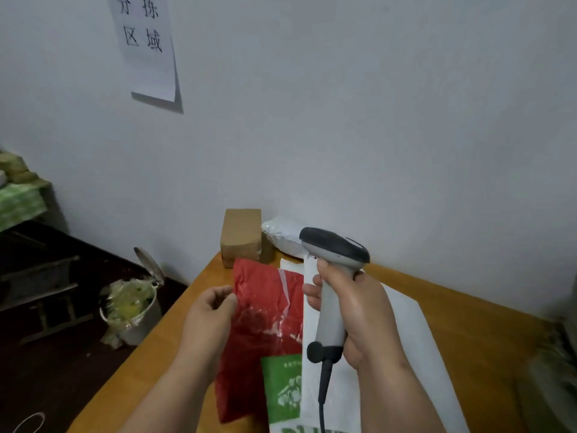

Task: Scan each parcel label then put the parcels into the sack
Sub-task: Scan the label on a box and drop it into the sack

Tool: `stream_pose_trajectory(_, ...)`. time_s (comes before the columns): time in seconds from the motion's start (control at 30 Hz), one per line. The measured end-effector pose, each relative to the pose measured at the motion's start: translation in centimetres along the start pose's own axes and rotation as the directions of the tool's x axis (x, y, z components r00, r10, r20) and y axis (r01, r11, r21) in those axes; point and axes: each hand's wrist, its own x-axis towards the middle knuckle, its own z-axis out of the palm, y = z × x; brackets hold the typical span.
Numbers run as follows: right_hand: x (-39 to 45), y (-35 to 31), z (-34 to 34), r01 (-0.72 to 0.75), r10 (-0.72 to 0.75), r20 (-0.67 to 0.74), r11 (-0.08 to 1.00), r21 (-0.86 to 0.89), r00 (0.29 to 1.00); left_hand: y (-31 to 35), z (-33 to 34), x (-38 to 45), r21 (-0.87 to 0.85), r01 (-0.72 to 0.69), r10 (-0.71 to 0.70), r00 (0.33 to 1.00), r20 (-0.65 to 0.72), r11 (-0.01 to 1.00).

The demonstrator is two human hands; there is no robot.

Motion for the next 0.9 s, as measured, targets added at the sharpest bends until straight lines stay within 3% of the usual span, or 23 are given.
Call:
stream_pose_trajectory(0.23,6.1,2.9,9.1,-0.075,0.072,-0.056,0.996,-0.051,0.996,1.4,-1.3,10.3,0.111,-0.005,0.003,1.000,0.018,0.994)
stream_pose_trajectory(0.53,13.2,4.1,12.2,-0.102,0.091,-0.186,0.994,-0.048,0.978,0.8,1.8,19.1,0.311,-0.037,0.009,0.996,0.089,0.950)
stream_pose_trajectory(0.63,14.9,6.0,12.4,-0.160,0.154,-0.182,0.987,-0.017,0.971,-0.1,3.1,21.9,0.462,-0.072,0.036,0.996,0.086,0.884)
stream_pose_trajectory(0.9,18.0,9.9,12.2,-0.213,0.211,-0.218,0.977,0.013,0.953,-2.0,7.3,28.7,0.794,-0.183,0.089,0.983,0.162,0.579)
